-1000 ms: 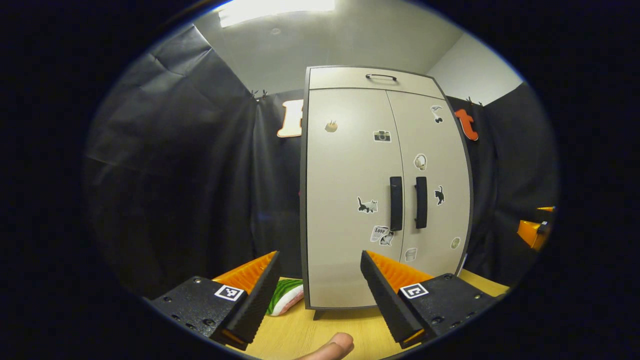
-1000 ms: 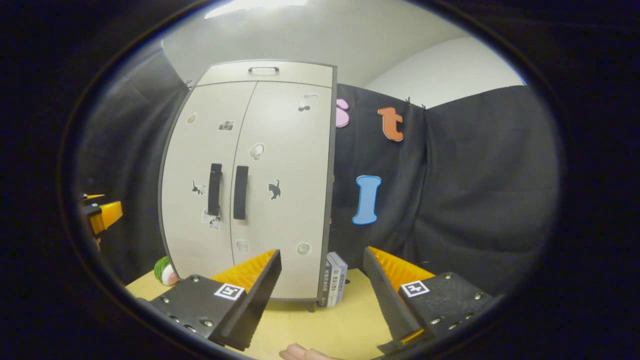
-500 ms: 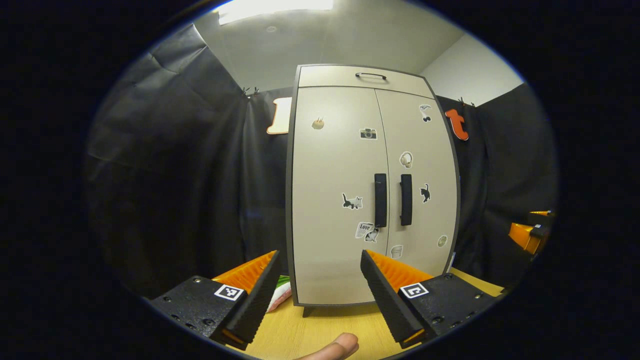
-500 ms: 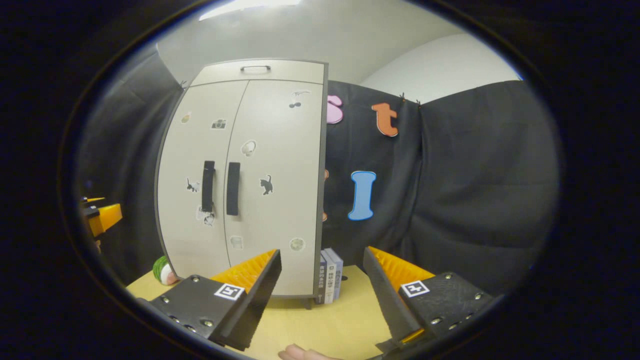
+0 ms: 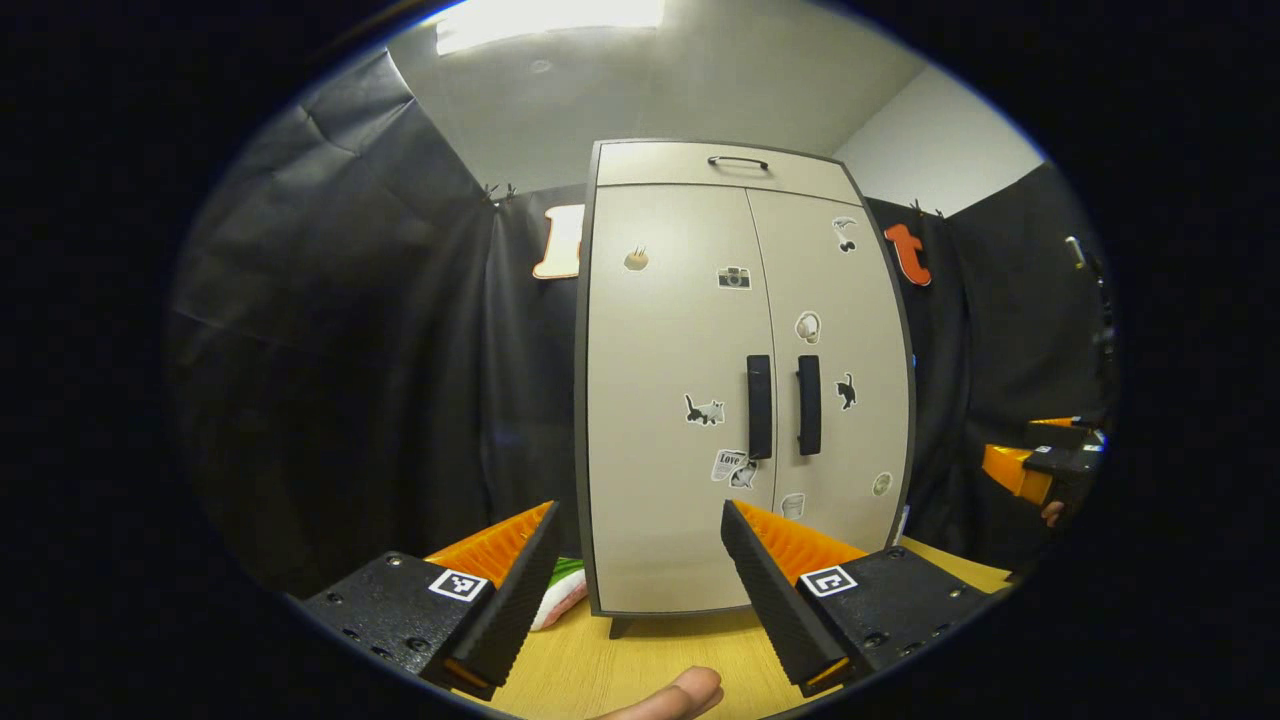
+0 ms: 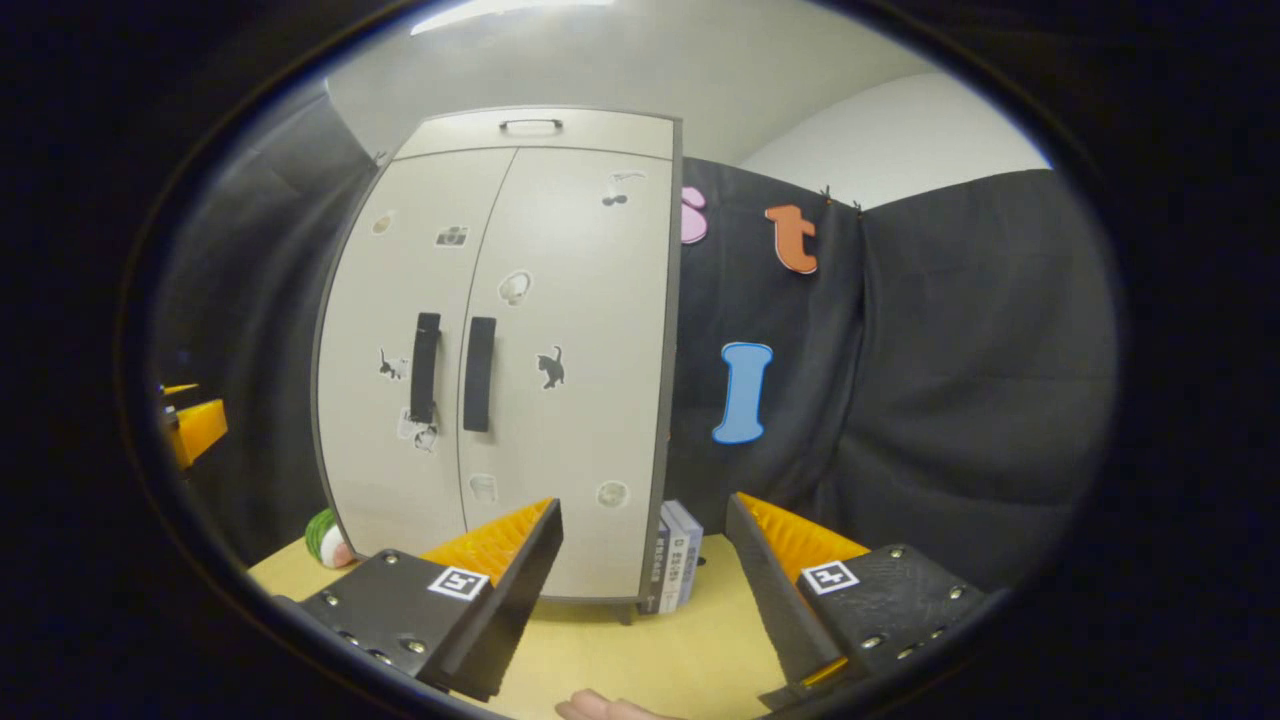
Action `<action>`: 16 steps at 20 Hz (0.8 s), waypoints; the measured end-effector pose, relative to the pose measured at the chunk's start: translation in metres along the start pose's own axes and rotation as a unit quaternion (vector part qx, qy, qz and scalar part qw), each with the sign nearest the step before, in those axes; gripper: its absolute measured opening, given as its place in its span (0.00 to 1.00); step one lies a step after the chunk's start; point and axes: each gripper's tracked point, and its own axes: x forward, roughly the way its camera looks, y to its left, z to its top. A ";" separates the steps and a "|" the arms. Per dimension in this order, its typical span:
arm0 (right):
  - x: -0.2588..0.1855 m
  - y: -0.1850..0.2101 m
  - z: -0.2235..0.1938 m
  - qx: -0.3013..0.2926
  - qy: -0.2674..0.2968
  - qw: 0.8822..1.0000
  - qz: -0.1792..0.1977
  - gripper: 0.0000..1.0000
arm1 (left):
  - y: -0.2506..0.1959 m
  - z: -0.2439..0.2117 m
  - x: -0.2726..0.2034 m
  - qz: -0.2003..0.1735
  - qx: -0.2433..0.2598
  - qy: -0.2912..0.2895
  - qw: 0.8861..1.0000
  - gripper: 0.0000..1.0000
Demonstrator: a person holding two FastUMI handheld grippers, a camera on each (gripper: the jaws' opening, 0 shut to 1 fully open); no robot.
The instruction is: Open the right door of the double-door shoe cabinet with the right hand, and open the left door with the left hand.
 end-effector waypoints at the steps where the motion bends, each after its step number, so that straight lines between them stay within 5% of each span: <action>1: 0.008 0.005 0.002 -0.002 -0.001 1.000 0.001 0.98 | 0.000 -0.001 0.002 -0.003 -0.001 0.000 1.000 0.98; 16: 0.139 0.151 0.066 0.015 -0.027 0.994 0.104 0.98 | 0.013 -0.031 -0.015 -0.025 -0.034 0.020 0.999 0.98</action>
